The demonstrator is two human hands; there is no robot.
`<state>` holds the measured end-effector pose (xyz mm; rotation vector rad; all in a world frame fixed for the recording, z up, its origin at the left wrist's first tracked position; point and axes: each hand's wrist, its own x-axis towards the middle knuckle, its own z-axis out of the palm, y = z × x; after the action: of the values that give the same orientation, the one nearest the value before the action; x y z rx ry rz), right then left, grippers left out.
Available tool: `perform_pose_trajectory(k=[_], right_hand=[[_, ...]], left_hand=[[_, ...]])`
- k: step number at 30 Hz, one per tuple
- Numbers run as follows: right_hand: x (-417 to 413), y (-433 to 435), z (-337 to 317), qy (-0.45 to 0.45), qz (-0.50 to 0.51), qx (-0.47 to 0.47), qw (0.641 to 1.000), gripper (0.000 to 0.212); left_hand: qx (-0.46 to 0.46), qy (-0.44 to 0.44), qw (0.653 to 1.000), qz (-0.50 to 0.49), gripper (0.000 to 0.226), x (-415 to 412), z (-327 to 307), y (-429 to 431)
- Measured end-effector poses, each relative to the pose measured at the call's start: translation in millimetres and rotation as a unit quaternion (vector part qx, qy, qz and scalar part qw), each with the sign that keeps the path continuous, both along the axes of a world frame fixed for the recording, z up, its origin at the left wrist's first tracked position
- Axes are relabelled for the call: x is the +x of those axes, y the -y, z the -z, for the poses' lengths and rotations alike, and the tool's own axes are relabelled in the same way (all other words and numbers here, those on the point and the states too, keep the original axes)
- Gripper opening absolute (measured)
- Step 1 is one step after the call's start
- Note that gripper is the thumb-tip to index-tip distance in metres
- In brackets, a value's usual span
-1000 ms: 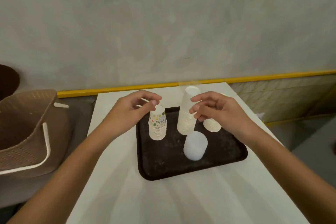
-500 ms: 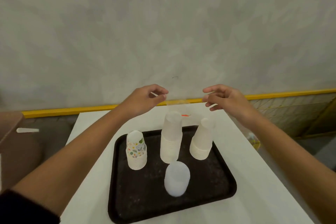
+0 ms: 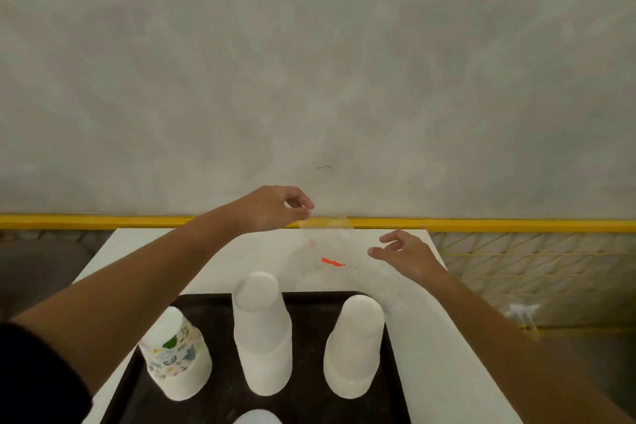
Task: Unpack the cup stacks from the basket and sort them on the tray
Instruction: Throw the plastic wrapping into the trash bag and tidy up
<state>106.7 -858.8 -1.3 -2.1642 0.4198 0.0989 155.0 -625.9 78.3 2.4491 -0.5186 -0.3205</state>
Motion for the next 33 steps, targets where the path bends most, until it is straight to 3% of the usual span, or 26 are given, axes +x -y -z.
perform_pose_trajectory(k=[5, 7, 9, 11, 13, 15, 19, 25, 28, 33], right_hand=[[30, 1, 65, -0.090, -0.074, -0.188, 0.975, 0.080], [34, 1, 80, -0.134, -0.104, -0.233, 0.958, 0.084], [34, 3, 88, -0.156, -0.125, -0.271, 0.942, 0.070], [34, 5, 90, -0.135, -0.130, -0.323, 0.928, 0.041], [34, 6, 85, -0.106, -0.111, -0.345, 0.926, 0.026], [33, 7, 72, -0.058, -0.092, -0.334, 0.936, 0.027], [28, 6, 19, 0.039, -0.092, -0.300, 0.949, 0.021], [-6, -16, -76, 0.168, -0.217, -0.318, 0.907, 0.023], [-33, -33, -117, 0.191, -0.275, -0.254, 0.907, 0.020], [-69, -60, -157, 0.234, -0.311, -0.159, 0.907, 0.014]], left_hand=[[0.035, -0.006, 0.999, -0.020, 0.023, 22, 19, 10], [0.041, -0.001, 0.999, -0.023, 0.022, 28, 24, 10], [0.046, 0.002, 0.999, -0.024, 0.021, 32, 26, 7], [0.036, 0.001, 0.999, -0.029, 0.018, 33, 24, 4], [-0.023, -0.020, 0.998, -0.049, 0.014, 30, 17, -1], [-0.067, -0.026, 0.995, -0.063, 0.015, 22, 7, -5], [-0.046, 0.032, 0.997, -0.058, 0.024, 2, -11, -10], [0.014, 0.163, 0.986, 0.003, 0.072, -37, -27, -22], [0.044, 0.230, 0.972, 0.019, 0.089, -55, -34, -34], [0.096, 0.253, 0.963, -0.010, 0.077, -78, -46, -70]])
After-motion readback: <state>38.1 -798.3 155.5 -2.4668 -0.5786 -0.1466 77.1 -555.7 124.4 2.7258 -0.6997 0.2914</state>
